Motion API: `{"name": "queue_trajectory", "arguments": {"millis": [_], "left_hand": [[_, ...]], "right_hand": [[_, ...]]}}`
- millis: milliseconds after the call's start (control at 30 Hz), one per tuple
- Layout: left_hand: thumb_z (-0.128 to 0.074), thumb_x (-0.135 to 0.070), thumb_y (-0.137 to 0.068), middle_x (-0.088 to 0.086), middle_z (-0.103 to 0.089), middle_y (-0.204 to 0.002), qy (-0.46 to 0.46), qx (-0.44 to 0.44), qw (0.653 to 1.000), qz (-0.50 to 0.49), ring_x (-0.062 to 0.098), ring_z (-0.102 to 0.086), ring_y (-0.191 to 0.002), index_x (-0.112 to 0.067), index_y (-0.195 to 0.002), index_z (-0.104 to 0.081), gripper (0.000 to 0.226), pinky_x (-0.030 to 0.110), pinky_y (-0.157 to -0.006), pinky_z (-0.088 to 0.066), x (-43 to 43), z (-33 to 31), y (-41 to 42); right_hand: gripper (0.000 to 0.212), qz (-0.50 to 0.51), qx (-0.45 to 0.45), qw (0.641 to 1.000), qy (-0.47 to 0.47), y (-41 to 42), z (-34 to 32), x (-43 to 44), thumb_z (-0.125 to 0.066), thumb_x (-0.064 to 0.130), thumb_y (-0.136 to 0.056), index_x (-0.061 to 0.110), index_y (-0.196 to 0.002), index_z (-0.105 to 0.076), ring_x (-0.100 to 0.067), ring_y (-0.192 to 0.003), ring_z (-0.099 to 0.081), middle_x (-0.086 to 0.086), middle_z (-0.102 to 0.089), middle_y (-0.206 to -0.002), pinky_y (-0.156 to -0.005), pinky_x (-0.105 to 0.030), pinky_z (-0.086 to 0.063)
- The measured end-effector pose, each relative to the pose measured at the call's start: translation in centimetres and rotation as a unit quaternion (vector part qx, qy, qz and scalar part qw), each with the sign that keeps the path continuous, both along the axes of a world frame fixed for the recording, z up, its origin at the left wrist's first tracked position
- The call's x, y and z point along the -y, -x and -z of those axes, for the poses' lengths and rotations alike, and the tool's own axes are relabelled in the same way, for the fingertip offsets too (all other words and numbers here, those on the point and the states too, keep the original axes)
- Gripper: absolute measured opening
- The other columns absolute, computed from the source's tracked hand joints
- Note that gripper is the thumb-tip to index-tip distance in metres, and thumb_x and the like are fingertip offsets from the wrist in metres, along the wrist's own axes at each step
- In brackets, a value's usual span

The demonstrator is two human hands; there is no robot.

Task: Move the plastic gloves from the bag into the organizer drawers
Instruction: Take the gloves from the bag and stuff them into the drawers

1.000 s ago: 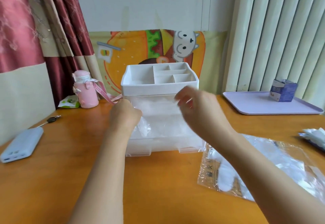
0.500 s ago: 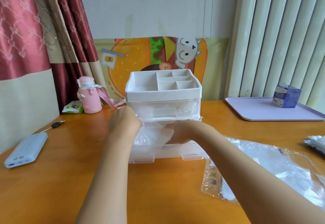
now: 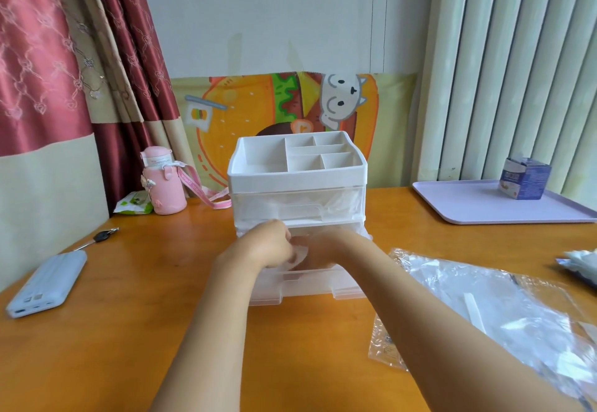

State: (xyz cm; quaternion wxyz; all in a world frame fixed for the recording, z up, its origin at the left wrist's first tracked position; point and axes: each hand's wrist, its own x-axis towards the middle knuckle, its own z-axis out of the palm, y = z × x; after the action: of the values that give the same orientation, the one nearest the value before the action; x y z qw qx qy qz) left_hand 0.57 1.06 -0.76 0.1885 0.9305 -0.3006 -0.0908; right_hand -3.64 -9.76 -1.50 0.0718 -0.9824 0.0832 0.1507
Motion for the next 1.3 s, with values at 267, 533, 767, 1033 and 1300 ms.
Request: {"name": "queue_trajectory", "arguments": {"millis": [267, 533, 767, 1033, 1300], "left_hand": [[-0.053, -0.006, -0.092, 0.007, -0.049, -0.104, -0.083, -0.003, 0.996, -0.029, 0.022, -0.050, -0.089, -0.003, -0.132, -0.049, 0.041, 0.027, -0.073, -0.041, 0.0, 0.2, 0.0], [-0.054, -0.011, -0.093, 0.002, -0.042, -0.077, -0.100, 0.006, 0.994, -0.031, 0.014, -0.045, -0.069, -0.004, -0.113, -0.054, 0.021, 0.022, -0.056, -0.036, 0.0, 0.6, -0.2], [-0.057, -0.017, -0.093, 0.003, -0.050, -0.084, -0.076, -0.019, 0.996, -0.031, 0.011, -0.046, -0.069, -0.011, -0.099, -0.055, 0.008, 0.019, -0.054, -0.034, 0.1, 1.2, -0.9], [-0.058, -0.018, -0.093, 0.005, -0.057, -0.097, -0.076, -0.016, 0.997, -0.024, 0.013, -0.051, -0.078, -0.015, -0.103, -0.061, 0.011, 0.023, -0.065, -0.038, 0.3, 1.3, -1.0], [-0.057, -0.019, -0.093, 0.008, -0.058, -0.127, -0.094, -0.019, 0.995, -0.005, 0.021, -0.054, -0.102, -0.014, -0.131, -0.055, 0.038, 0.028, -0.083, -0.044, 0.2, 0.5, -0.1]], "right_hand": [[0.094, 0.070, 0.040, 0.976, -0.200, 0.9, 0.5, 2.3, -0.072, 0.035, -0.083, 0.036, -0.152, -0.009, -0.027, -0.144, -0.021, 0.001, -0.017, -0.159, -0.116, -0.040, -0.023], [0.086, 0.059, 0.018, 0.993, -0.104, 0.9, 0.4, 2.6, -0.068, 0.036, -0.085, 0.028, -0.152, -0.015, -0.025, -0.143, -0.021, 0.002, -0.018, -0.158, -0.114, -0.037, -0.024], [0.061, 0.049, 0.069, 0.996, -0.028, 3.1, -1.5, 1.6, -0.062, 0.024, -0.092, 0.016, -0.146, -0.037, -0.025, -0.133, -0.039, -0.004, -0.039, -0.148, -0.106, -0.030, -0.034], [0.038, 0.132, 0.160, 0.976, -0.068, 4.6, -3.1, 0.1, -0.041, 0.008, -0.096, 0.007, -0.132, -0.052, -0.025, -0.120, -0.051, -0.009, -0.052, -0.134, -0.094, -0.028, -0.042], [0.022, 0.129, 0.158, 0.976, -0.083, 6.9, -3.2, -1.8, -0.037, 0.007, -0.094, 0.004, -0.075, -0.048, -0.022, -0.074, -0.047, -0.005, -0.048, -0.079, -0.064, -0.023, -0.039]]}}
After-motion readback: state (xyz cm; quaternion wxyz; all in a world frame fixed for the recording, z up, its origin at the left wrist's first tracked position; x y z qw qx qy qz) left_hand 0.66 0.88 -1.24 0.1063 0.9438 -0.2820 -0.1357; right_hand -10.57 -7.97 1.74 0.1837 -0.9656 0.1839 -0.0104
